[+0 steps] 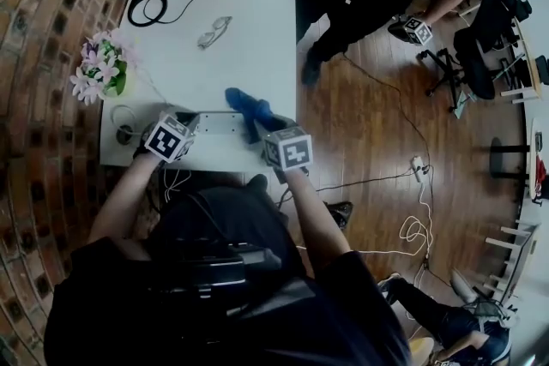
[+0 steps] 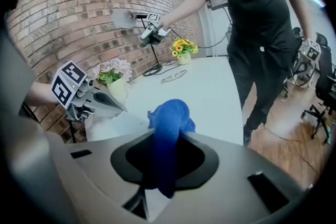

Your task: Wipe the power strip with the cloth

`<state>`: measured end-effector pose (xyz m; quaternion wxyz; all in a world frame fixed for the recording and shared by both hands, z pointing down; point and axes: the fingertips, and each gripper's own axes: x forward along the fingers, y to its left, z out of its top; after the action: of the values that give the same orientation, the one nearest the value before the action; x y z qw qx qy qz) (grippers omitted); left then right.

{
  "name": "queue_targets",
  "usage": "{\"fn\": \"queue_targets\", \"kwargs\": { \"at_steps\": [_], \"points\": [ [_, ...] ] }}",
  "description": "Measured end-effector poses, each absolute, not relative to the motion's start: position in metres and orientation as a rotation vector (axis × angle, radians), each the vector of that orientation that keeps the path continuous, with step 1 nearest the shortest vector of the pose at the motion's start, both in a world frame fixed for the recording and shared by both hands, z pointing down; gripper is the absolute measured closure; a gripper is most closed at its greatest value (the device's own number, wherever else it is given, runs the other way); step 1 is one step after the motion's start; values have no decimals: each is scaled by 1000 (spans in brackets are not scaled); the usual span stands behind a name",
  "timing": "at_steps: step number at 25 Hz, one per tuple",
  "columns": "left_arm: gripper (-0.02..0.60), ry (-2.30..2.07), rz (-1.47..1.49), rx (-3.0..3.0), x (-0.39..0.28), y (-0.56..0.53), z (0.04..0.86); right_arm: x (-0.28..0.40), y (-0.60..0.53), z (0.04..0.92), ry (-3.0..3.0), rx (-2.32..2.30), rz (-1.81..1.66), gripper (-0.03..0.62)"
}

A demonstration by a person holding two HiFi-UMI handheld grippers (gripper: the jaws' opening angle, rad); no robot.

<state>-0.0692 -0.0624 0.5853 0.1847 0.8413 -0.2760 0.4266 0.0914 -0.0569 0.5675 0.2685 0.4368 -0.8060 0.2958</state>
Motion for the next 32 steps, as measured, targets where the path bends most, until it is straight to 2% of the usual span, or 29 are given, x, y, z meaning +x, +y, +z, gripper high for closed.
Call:
{"fn": "queue_targets", "kwargs": {
  "at_steps": [32],
  "points": [
    [572,-824,1211,2316,-69,-63,586,111,-59,570,-2190,1267,856,505]
  ]
}}
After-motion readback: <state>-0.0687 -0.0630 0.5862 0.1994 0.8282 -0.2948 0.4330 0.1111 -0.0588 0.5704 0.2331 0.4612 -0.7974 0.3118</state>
